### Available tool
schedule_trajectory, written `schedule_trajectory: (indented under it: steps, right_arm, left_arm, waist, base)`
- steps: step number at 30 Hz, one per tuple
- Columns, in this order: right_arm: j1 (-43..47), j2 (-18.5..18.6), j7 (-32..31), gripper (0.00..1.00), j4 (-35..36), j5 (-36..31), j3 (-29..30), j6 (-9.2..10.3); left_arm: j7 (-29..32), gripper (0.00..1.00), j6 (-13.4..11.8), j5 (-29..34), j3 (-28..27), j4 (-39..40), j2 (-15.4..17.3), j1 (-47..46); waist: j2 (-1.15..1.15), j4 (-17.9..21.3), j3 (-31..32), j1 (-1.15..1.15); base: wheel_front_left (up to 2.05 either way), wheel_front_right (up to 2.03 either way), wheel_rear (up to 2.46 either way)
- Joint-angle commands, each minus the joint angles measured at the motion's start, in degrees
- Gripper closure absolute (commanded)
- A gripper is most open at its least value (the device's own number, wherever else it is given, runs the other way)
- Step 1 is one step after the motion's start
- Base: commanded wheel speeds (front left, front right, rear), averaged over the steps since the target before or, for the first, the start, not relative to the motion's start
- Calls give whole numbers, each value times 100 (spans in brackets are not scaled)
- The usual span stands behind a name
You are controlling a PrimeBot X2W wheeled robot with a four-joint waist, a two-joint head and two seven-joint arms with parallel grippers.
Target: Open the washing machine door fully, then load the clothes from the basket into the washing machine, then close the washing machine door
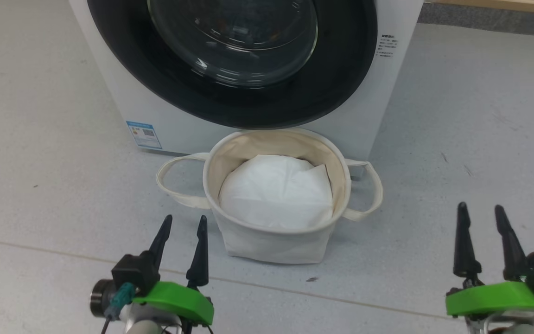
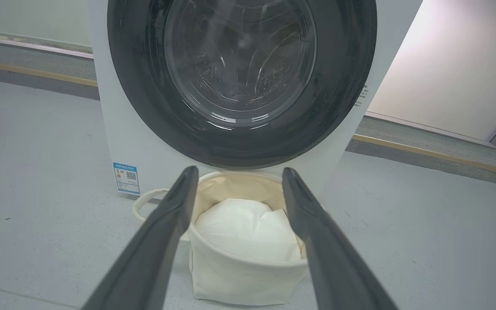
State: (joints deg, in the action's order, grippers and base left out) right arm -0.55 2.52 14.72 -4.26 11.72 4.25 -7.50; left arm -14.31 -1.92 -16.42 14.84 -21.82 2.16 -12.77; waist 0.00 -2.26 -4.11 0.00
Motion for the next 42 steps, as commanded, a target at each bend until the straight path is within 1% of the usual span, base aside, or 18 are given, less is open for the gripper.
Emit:
schedule_trajectory:
  steps: [1,3,7,11,17,23,30,36,39,42]
  right_arm:
    - [-51,36,28,0,140,41,-101,1]
    - [-50,36,28,0,80,21,-130,1]
    - [-56,36,28,0,23,38,-214,1]
    - [-38,36,28,0,-4,79,-278,1]
    - [11,36,28,0,-83,73,-309,1]
    - [69,36,28,0,-179,107,-281,1]
    - [132,36,28,0,-276,139,-243,1]
    - [130,36,28,0,-307,111,-248,1]
    - [134,36,28,0,-334,119,-262,1]
    - [146,36,28,0,-358,121,-270,1]
  left_arm:
    - [-69,0,27,7,-122,166,72,-101]
    - [-69,0,41,93,-70,118,72,-104]
    - [-69,0,156,103,-14,67,72,-111]
    - [-69,0,187,219,-26,61,72,-95]
    - [-69,0,239,153,-71,54,72,-37]
    - [-69,0,249,132,-47,-27,72,43]
    - [-69,0,224,249,26,40,72,136]
    - [-69,0,285,291,90,163,72,173]
    - [-69,0,226,387,51,208,72,186]
    - [-69,0,219,447,39,251,72,215]
  waist:
    - [0,-25,5,0]
    - [0,-47,14,0]
    - [0,-70,36,0]
    - [0,-67,70,0]
    - [0,-55,161,0]
    - [0,-31,260,0]
    - [0,27,393,0]
    - [0,44,438,0]
    - [0,55,461,0]
    - [0,59,485,0]
  base:
    - [0,0,0]
    - [0,0,0]
    - [0,0,0]
    - [0,0,0]
    - [0,0,0]
    - [0,0,0]
    - [0,0,0]
    - [0,0,0]
    - [0,0,0]
    - [0,0,0]
